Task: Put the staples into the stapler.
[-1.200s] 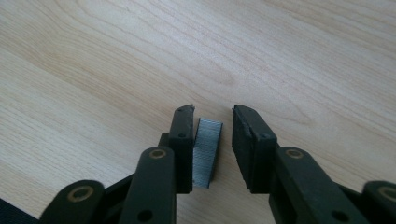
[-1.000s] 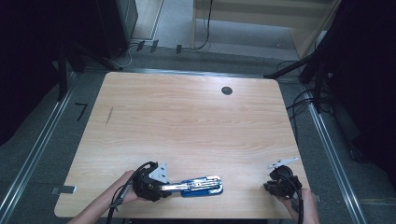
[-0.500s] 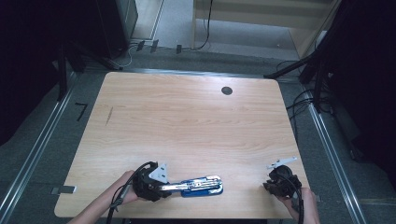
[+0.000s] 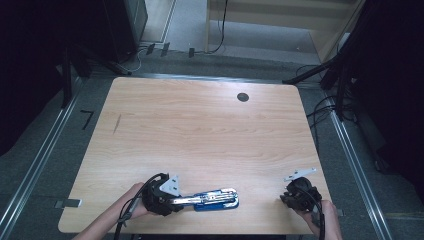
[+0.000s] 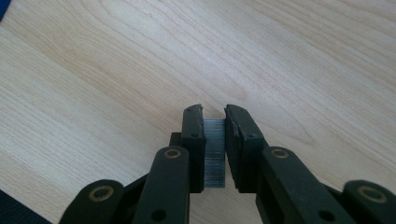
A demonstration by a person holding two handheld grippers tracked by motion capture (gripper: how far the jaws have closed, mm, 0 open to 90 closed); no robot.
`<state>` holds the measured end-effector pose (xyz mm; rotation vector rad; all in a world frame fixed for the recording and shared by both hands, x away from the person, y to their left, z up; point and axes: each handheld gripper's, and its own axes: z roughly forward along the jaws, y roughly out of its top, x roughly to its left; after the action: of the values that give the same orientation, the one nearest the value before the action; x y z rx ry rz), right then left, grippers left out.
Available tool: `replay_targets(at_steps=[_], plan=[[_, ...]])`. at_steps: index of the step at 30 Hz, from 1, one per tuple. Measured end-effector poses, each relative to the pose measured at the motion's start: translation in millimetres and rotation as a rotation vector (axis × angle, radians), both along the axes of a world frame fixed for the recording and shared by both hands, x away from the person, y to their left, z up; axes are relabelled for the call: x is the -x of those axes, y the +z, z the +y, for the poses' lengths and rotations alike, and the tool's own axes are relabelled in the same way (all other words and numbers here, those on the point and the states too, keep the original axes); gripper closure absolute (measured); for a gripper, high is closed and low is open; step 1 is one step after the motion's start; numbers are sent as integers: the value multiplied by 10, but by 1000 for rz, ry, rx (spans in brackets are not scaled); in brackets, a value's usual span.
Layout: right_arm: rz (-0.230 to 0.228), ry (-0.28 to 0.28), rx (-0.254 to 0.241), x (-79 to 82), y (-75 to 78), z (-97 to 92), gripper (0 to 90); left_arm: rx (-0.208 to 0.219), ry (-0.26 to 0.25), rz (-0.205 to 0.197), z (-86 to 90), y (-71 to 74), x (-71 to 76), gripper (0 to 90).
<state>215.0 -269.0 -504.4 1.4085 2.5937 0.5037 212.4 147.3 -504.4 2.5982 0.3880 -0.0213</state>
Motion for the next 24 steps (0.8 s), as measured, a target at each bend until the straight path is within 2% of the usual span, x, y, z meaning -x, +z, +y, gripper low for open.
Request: replay_targets(at_steps=[17,24], plan=[[-26,69,-28,4,58,125,799,2,-5,1,2,-4,-11,636],[-48,107,-67,7,91,163,799,-1,-6,11,-5,-3,-38,628]])
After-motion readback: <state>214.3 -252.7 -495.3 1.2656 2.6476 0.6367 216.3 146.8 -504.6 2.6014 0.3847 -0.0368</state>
